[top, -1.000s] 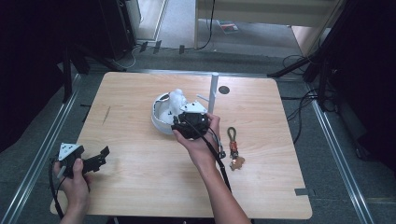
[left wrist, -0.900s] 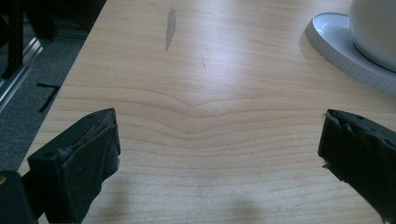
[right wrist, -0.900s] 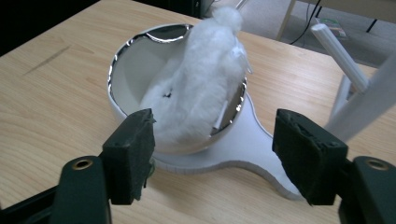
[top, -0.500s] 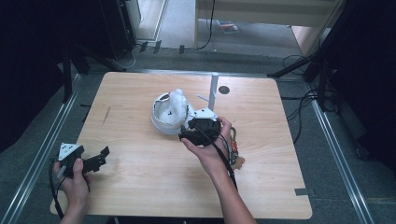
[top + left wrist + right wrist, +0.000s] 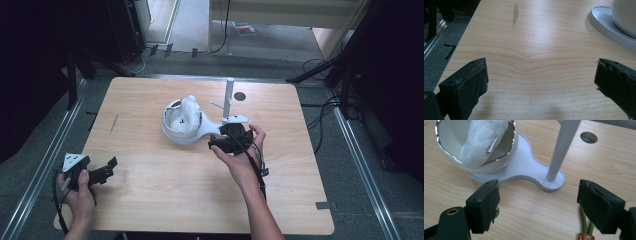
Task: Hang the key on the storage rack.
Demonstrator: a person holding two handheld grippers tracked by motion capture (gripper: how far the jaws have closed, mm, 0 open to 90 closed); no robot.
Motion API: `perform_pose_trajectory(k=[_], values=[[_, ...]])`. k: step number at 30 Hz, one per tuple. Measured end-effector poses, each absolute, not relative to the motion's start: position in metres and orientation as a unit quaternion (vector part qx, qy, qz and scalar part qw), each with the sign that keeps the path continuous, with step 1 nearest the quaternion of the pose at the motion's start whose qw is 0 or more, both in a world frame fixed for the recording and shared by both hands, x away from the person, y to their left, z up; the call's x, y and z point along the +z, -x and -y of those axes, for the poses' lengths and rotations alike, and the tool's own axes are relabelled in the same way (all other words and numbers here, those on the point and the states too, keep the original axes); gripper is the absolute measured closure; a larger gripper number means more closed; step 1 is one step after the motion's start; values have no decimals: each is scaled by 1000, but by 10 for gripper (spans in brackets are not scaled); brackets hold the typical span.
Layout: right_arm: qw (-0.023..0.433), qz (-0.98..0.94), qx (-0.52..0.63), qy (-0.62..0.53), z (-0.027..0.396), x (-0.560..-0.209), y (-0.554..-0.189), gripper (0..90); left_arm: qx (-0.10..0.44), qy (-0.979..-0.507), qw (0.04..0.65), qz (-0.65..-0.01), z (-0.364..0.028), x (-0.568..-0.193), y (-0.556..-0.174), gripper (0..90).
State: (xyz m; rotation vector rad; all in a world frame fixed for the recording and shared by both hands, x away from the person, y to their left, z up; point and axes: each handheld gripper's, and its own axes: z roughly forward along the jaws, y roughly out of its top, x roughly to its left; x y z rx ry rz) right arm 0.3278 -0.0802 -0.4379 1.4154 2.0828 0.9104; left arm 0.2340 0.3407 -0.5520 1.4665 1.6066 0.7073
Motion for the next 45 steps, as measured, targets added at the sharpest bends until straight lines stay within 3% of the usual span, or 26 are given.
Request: perform_pose_trajectory(k=[14,33,45], values=[[214,-763,279,-543,107,-447,-342,205,281,-581,415,-641,-341,-552,-234,0],[158,-787,194,-564,133,-469,-368,278,281,-582,415,-641,-341,-552,-235,0],[103,-784,144,-596,146,-480,-374,395,280,-582,415,-641,-341,-552,-235,0]])
